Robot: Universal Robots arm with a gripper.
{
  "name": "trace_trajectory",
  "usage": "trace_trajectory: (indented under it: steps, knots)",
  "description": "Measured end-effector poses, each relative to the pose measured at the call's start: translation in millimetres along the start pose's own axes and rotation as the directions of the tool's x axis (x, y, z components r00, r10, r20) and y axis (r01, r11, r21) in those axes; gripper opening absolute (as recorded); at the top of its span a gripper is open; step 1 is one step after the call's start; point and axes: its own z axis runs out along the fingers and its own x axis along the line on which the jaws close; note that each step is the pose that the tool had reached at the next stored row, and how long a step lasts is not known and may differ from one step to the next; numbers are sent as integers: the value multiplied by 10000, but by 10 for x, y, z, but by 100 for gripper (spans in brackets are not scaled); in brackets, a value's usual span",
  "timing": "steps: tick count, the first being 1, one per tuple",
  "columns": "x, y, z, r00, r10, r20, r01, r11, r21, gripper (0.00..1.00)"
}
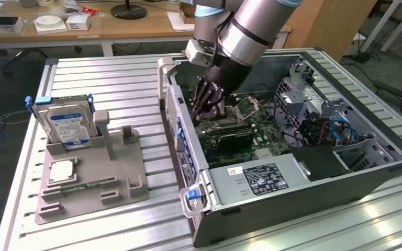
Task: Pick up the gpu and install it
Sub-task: 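Press down on the gpu until it lock into place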
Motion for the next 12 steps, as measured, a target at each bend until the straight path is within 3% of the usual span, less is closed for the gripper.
trace_trajectory:
  steps: [2, 4, 8, 9, 12]
  knots:
    - [0, -7, -3, 10000, 0, 1, 0, 10000, -26, 10]
    - [1, -31, -14, 10000, 1, 4, -1, 9999, -121, 10]
    - [1, -35, -14, 10000, -3, 6, 3, 9999, -113, 10]
    - [1, -37, -15, 10000, -3, 7, 3, 10000, -90, 10]
    - [-3, -56, -22, 10000, -3, 9, 3, 9999, 132, 10]
